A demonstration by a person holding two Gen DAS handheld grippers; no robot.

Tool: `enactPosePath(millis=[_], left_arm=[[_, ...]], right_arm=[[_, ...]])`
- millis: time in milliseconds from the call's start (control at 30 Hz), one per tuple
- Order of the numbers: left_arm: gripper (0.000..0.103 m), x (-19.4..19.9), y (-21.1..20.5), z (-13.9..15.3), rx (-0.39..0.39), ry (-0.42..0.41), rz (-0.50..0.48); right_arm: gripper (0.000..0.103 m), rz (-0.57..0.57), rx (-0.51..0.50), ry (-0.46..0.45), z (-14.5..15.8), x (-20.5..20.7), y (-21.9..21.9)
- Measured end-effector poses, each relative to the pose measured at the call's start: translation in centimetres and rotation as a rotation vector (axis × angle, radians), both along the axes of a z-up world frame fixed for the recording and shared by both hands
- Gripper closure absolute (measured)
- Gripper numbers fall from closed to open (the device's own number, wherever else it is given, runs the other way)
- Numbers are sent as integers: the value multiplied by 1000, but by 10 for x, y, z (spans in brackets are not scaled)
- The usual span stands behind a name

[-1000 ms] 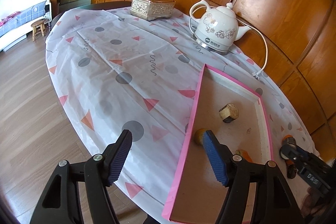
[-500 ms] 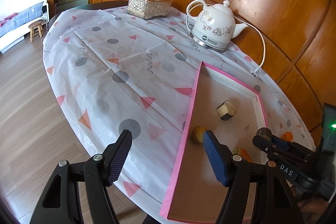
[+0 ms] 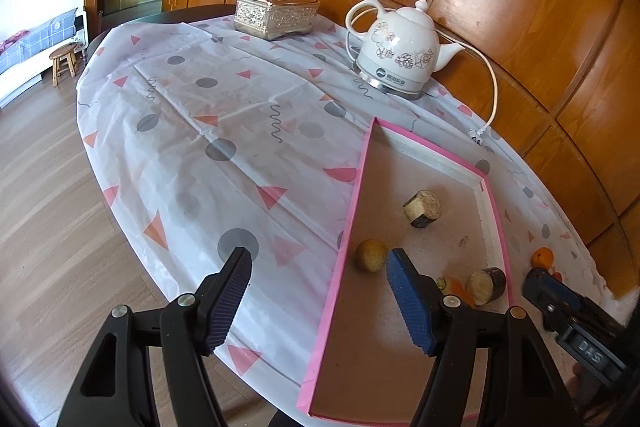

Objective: Organize fruits
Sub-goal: 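Carry the log slice into the pink tray and open the right tool, then move both tools back toward the remaining fruits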

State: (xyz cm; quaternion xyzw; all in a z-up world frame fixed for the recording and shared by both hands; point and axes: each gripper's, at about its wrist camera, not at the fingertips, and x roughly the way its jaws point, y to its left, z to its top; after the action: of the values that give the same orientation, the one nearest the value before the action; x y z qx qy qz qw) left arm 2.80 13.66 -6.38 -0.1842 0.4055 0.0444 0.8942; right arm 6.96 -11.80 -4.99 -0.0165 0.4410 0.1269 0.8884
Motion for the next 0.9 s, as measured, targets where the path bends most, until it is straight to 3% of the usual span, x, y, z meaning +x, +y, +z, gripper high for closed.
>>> enactPosePath(millis=[500,767,900], left_arm=[[33,0,-13,3,30,3,-43],[33,1,-23,4,51,7,-69],[33,2,-27,4,61,13,-74]], right_arm=[[43,-310,-78,-32,-2,-59,-121],[42,-575,-120,-33,-10,-90,-199],[33,-740,-142,-16,-19,-104,-240]])
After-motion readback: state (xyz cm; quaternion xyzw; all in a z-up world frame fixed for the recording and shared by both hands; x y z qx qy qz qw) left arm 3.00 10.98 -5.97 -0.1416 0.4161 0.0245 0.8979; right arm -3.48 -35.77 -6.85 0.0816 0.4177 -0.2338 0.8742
